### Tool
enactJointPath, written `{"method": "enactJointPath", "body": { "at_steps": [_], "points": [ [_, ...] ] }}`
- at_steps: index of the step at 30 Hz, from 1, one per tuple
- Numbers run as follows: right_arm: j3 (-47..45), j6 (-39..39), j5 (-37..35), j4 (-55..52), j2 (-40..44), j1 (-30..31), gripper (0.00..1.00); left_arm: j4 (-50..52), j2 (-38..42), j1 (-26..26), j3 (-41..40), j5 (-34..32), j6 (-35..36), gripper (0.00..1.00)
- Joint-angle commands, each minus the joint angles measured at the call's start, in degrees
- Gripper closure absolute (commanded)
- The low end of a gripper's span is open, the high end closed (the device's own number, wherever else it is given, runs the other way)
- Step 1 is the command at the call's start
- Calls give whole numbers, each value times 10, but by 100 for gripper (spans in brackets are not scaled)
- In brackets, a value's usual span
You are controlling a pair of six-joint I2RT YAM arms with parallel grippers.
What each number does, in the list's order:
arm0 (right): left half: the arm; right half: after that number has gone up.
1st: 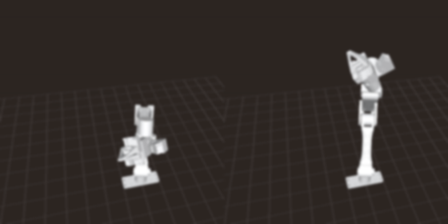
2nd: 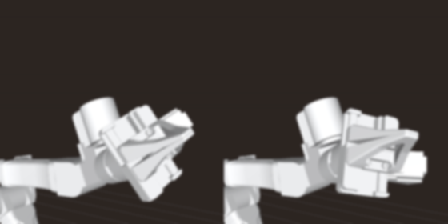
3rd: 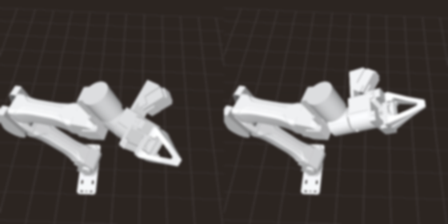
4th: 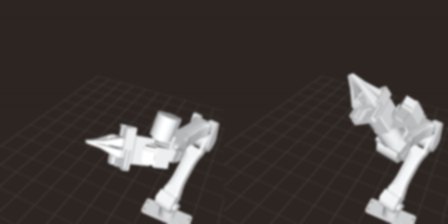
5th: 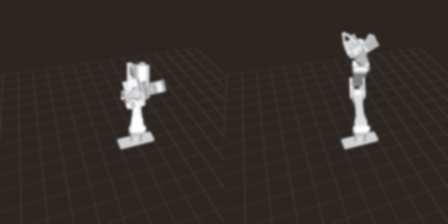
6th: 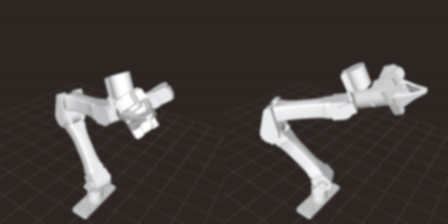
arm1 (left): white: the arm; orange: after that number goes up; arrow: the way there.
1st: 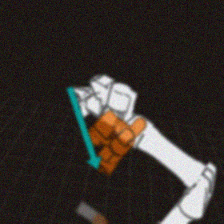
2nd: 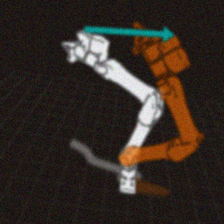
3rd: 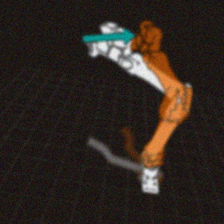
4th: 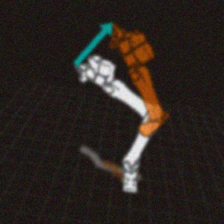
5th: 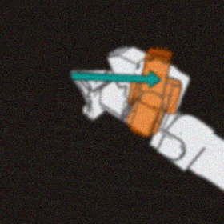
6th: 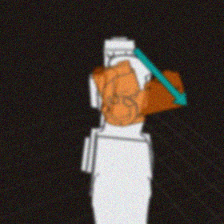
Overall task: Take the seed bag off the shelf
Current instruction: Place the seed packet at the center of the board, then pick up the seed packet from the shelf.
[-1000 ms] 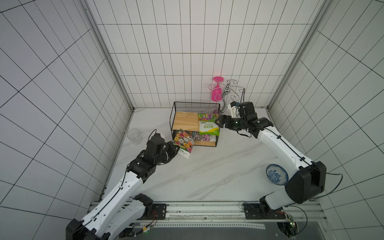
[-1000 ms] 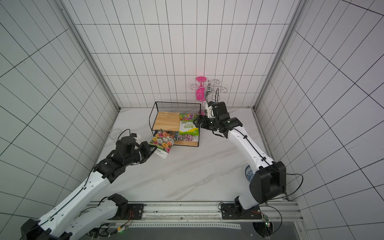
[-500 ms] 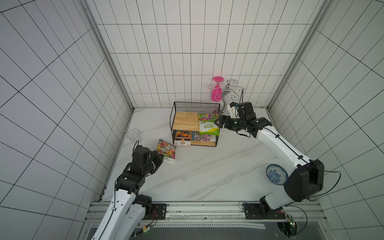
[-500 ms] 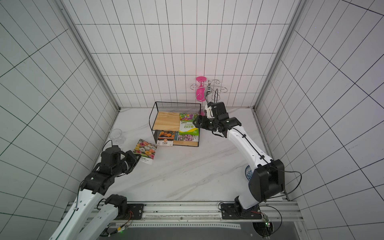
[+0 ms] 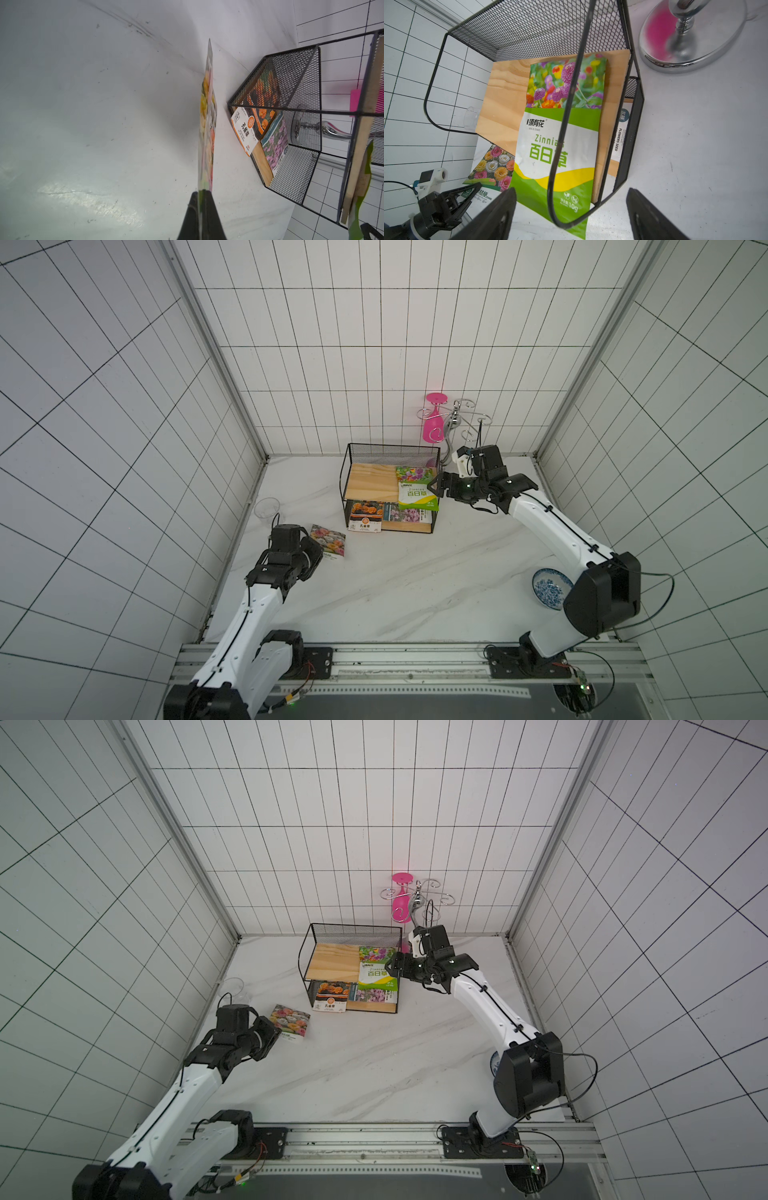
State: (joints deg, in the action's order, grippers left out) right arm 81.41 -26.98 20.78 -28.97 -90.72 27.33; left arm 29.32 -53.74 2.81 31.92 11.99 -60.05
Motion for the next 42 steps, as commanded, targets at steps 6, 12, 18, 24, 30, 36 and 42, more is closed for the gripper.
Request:
{"method": "enactJointPath", "body": {
  "at_steps": [6, 12, 18, 24, 30, 36, 42],
  "points": [
    [15, 18, 4, -8, -11, -4, 12, -51, -95, -14, 27, -60, -14, 100],
    [20, 31, 2, -18, -7, -7, 12, -26, -186, -19, 84, -74, -2, 62],
    [25, 39, 2, -24, -1, -10, 12, 75, -164, -19, 111, -147, -16, 2],
    [13, 40, 0, -22, 9, -10, 12, 127, -92, -18, 108, -117, -15, 2],
    [-6, 27, -4, -21, 28, -13, 12, 164, -35, 34, 142, -87, -6, 2],
    [-19, 11, 0, -22, 44, -17, 12, 176, -24, 153, 202, -144, -16, 2],
    [-63, -37, 14, -20, 75, -17, 12, 147, -80, 240, 261, -174, -29, 2]
  ]
}}
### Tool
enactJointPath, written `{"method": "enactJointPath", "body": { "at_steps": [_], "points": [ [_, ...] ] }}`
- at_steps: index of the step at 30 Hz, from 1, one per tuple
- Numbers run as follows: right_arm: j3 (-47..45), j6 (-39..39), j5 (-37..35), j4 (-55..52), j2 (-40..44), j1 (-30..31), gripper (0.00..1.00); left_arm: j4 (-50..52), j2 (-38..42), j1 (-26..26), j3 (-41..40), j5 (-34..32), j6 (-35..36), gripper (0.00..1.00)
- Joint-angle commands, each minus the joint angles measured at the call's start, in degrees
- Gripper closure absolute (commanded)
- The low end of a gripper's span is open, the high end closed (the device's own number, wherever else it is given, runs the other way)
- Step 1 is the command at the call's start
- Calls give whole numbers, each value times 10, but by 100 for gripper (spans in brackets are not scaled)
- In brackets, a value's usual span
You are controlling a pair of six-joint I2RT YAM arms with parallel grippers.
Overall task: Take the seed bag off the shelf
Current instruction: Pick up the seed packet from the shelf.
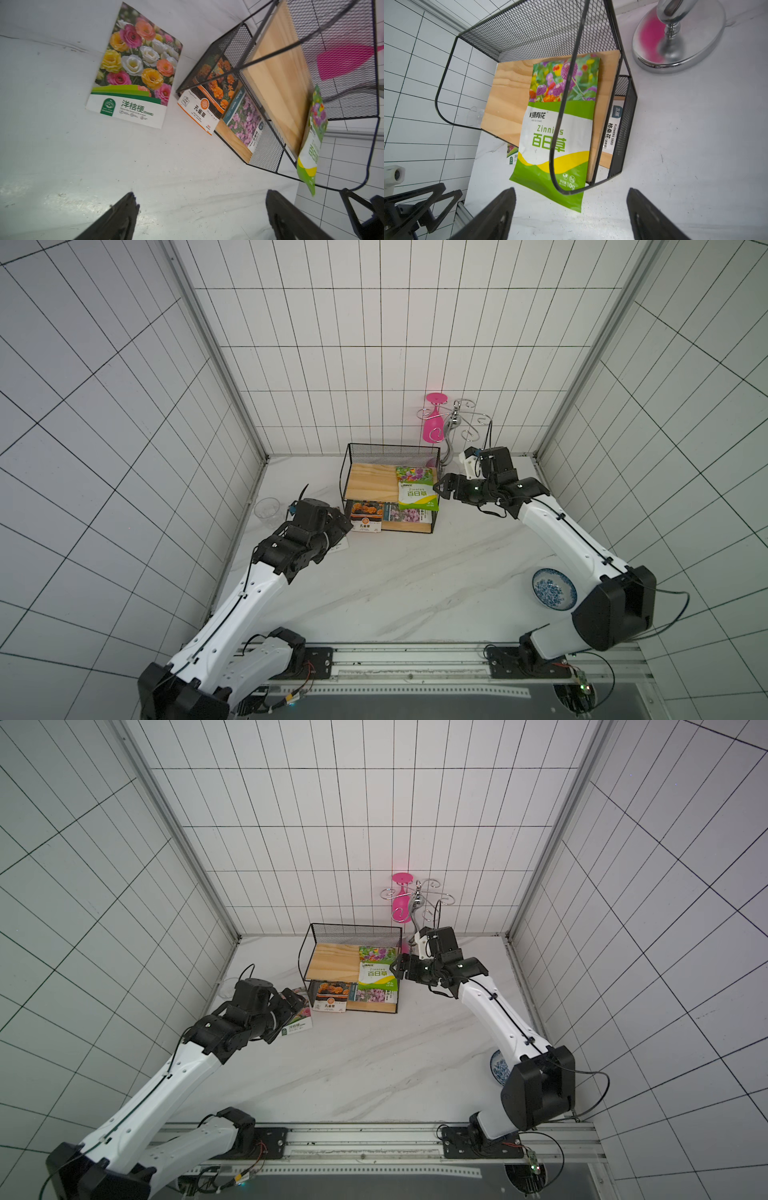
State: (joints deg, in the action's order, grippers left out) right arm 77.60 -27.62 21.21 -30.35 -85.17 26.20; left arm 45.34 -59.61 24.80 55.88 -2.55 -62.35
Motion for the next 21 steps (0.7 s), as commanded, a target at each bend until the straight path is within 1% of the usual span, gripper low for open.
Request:
{"method": "enactJointPath", "body": {
  "at_steps": [1, 8, 12, 17, 21],
  "points": [
    [-36, -41, 10, -6, 26, -5, 12, -20, -34, 28, 29, -30, -7, 2],
    [-112, -124, 21, 14, 84, -4, 12, -34, -108, 46, 90, -26, -4, 2],
    [-147, -177, 37, 33, 106, -4, 12, -46, -133, 62, 113, -41, -6, 2],
    [-169, -238, 33, 48, 120, 1, 10, -68, -141, 66, 102, -40, -19, 2],
    [-166, -263, 10, 50, 122, 15, 10, -69, -141, 67, 97, -39, -22, 2]
  ]
}}
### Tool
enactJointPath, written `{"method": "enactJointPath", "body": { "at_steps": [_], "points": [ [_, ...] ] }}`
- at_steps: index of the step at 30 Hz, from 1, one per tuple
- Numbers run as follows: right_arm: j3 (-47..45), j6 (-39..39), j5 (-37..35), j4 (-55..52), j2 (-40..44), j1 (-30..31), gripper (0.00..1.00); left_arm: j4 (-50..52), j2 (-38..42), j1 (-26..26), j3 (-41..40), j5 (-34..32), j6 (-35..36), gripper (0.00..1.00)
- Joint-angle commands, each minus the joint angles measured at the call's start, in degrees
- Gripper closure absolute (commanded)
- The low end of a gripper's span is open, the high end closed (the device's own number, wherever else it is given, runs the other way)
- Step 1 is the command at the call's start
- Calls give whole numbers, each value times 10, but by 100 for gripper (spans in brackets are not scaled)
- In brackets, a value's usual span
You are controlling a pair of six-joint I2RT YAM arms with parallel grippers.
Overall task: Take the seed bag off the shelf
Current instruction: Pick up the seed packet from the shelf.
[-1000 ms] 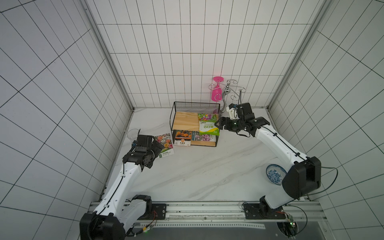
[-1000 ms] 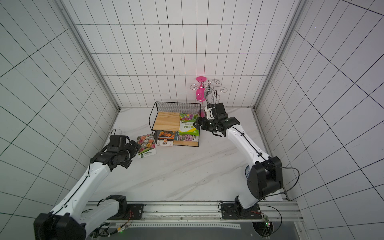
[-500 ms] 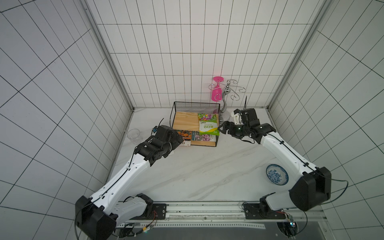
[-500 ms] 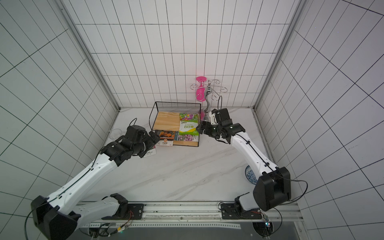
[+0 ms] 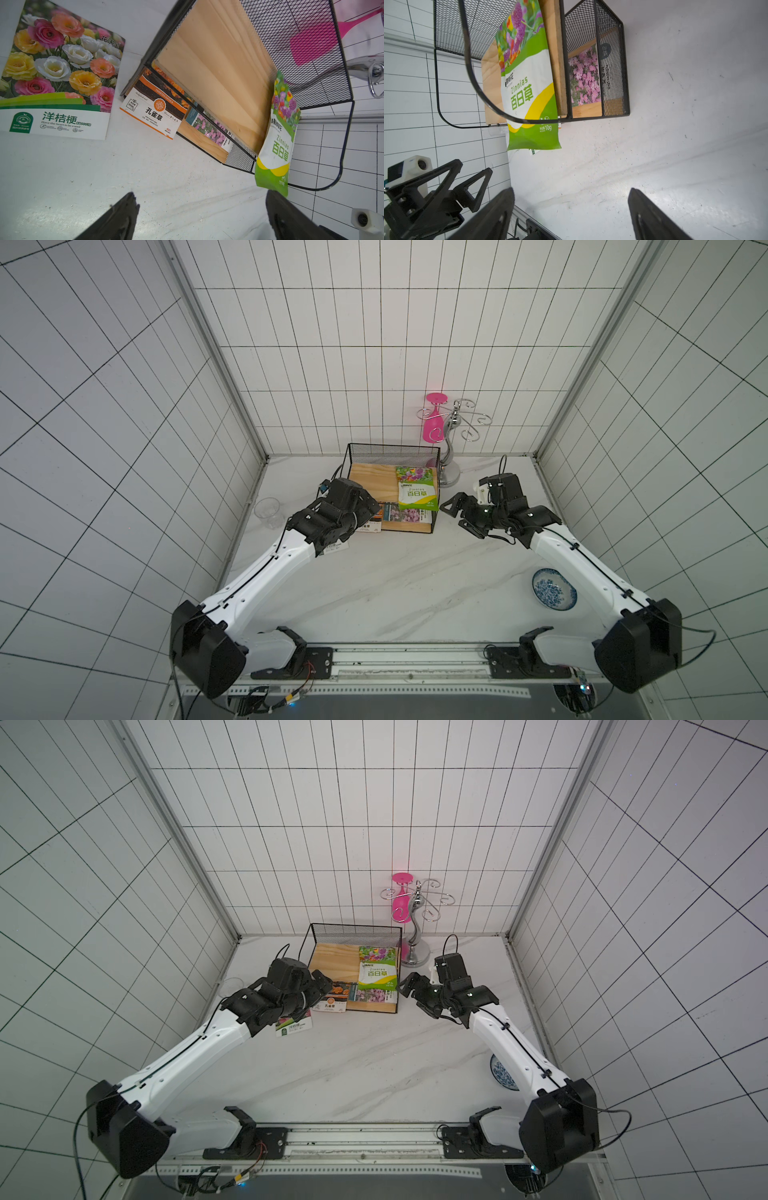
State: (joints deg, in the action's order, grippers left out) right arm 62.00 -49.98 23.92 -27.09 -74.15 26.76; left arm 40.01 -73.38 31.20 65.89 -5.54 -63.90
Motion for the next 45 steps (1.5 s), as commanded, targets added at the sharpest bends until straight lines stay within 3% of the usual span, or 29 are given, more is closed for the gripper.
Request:
{"method": "enactJointPath", "body": {
  "at_steps": [1, 9, 19, 28, 35, 45],
  "points": [
    [-9, -43, -22, 19, 10, 13, 10, -20, -5, 5, -5, -7, -9, 2],
    [-4, -73, -37, 45, -12, 28, 10, -51, -47, 28, 9, 14, -17, 2],
    [24, -18, -58, 19, -12, 19, 10, -145, -173, 71, 77, 23, -53, 2],
    [15, 2, -47, 4, 7, -33, 10, -205, -235, 71, 99, 32, -92, 3],
    [7, 24, -35, -13, 14, -62, 9, -222, -255, 70, 105, 38, -93, 17],
    [18, 32, -30, -13, 2, -66, 9, -237, -261, 66, 95, 55, -95, 54]
  ]
}}
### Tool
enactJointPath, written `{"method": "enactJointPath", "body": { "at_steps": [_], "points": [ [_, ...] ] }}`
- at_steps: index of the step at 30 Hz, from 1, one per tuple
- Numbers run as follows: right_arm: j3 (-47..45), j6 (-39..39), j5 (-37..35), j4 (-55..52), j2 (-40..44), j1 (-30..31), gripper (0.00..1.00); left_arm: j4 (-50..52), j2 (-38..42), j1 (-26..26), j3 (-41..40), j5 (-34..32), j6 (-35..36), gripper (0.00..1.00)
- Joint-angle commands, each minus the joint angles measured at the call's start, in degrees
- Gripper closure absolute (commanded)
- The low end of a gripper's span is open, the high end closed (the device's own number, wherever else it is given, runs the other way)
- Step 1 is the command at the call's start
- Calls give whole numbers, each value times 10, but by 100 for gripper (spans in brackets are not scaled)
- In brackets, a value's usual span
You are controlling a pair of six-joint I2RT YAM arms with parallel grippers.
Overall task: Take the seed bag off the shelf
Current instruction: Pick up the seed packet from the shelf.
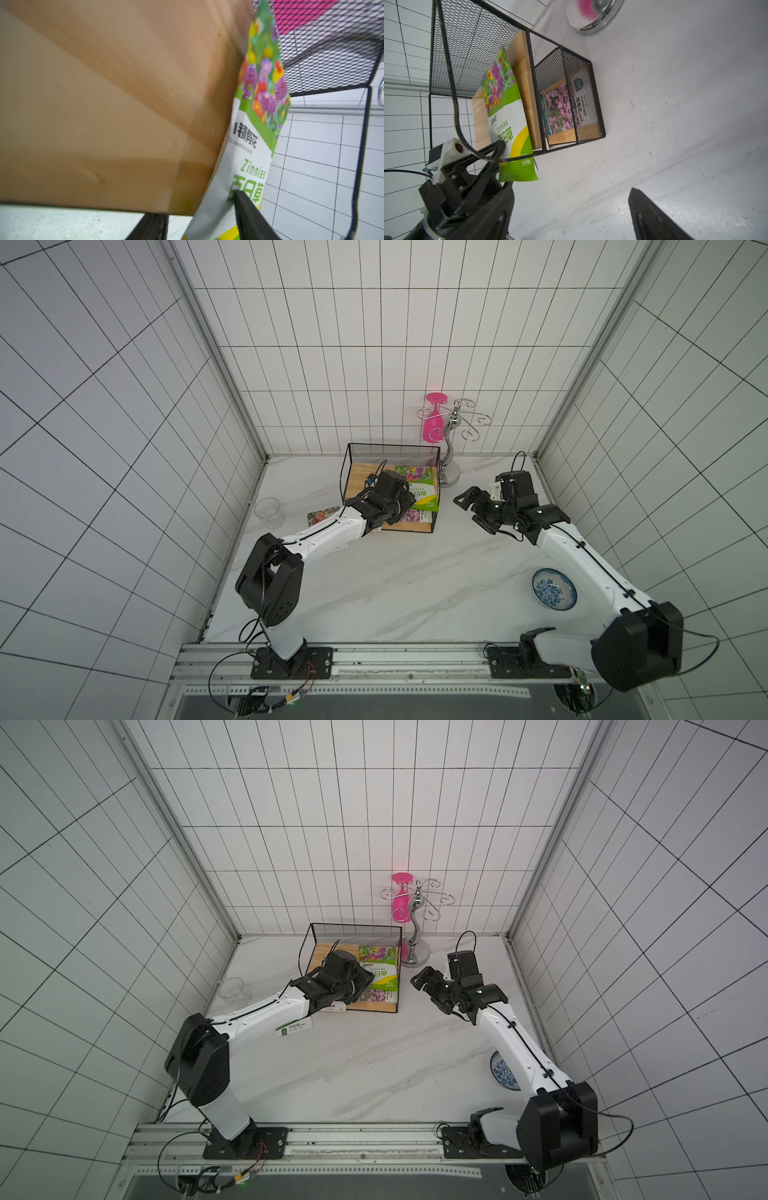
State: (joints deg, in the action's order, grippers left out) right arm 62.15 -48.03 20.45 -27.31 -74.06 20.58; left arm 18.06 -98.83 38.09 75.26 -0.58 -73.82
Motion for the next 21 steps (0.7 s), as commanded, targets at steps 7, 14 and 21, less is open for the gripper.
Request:
{"method": "enactJointPath", "body": {
  "at_steps": [7, 14, 21],
  "points": [
    [14, 17, 5, -10, -3, -6, 9, -11, 19, -5, -23, 4, 2, 66],
    [10, 19, 6, -10, 1, -11, 9, -1, 44, -8, -36, 5, 7, 77],
    [6, 21, 5, -10, 6, -12, 9, 18, 50, -11, -25, 5, 31, 96]
  ]
}}
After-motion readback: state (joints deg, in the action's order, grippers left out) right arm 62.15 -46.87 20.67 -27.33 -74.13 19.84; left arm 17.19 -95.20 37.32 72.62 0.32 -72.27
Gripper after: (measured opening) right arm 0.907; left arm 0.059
